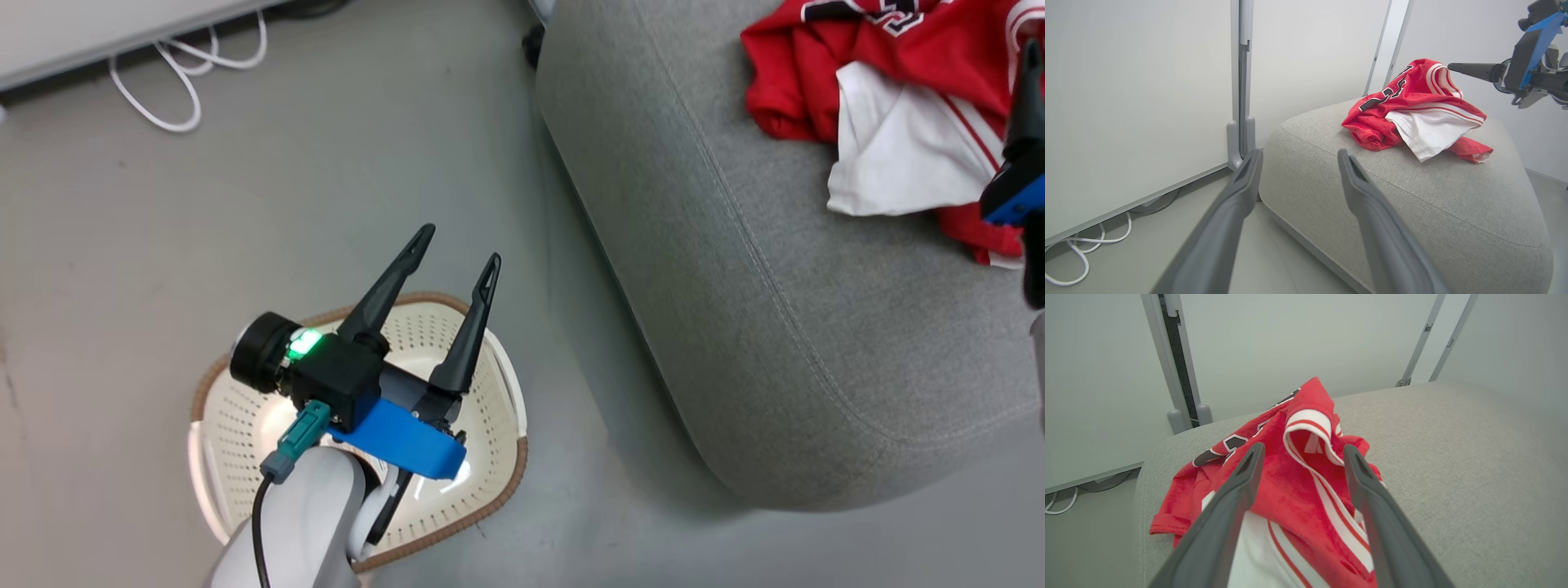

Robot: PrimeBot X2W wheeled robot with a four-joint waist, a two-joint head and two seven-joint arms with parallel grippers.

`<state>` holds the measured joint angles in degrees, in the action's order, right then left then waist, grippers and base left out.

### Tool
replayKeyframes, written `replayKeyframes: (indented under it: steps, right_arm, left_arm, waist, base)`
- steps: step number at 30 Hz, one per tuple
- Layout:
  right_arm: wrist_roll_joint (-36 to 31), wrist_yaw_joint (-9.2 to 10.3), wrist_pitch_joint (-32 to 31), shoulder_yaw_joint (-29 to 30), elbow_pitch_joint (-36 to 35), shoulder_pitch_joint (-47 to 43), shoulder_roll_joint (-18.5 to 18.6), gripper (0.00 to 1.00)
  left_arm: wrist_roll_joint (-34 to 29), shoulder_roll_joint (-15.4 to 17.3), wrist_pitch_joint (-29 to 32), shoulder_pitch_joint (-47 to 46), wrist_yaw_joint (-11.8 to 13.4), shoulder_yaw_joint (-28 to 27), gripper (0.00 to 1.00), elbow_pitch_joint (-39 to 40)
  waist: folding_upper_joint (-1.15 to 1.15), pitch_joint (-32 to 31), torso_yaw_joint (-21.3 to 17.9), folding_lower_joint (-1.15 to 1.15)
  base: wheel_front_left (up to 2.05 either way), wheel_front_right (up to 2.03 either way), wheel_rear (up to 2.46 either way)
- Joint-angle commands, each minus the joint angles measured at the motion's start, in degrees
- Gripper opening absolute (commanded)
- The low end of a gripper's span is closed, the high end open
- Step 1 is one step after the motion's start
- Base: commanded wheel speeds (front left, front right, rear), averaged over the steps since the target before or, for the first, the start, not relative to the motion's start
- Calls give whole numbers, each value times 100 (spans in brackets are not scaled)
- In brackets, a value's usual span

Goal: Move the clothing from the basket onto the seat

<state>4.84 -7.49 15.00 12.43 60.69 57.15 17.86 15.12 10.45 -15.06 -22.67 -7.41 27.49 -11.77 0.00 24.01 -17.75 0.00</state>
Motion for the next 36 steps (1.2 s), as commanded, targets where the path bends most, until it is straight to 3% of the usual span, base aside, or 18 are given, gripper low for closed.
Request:
replayKeyframes:
  steps: [1,17,25,36]
  right_arm:
    - [46,-1,25,-51,-85,-205,-43,100]
    - [514,-1,-2,-730,-1530,-2418,-372,100]
    - [499,-1,-179,-639,-2424,-3432,-580,100]
    - [100,-1,-694,-465,-4084,-4659,-1179,100]
  left_arm:
    - [23,-46,-17,84,-11,-45,100,-33]
    - [220,-530,-17,1137,-11,-650,100,-444]
    - [225,-615,-17,1420,-11,-956,100,-578]
    - [127,-647,-16,1614,-11,-1469,100,-829]
  waist:
    - [0,-347,177,0]
    - [0,-1858,1010,0]
    - [0,-2228,1455,0]
    - [0,-2462,1899,0]
  base:
    - [0,0,0]
    - [0,0,0]
    - [0,0,0]
    - [0,0,0]
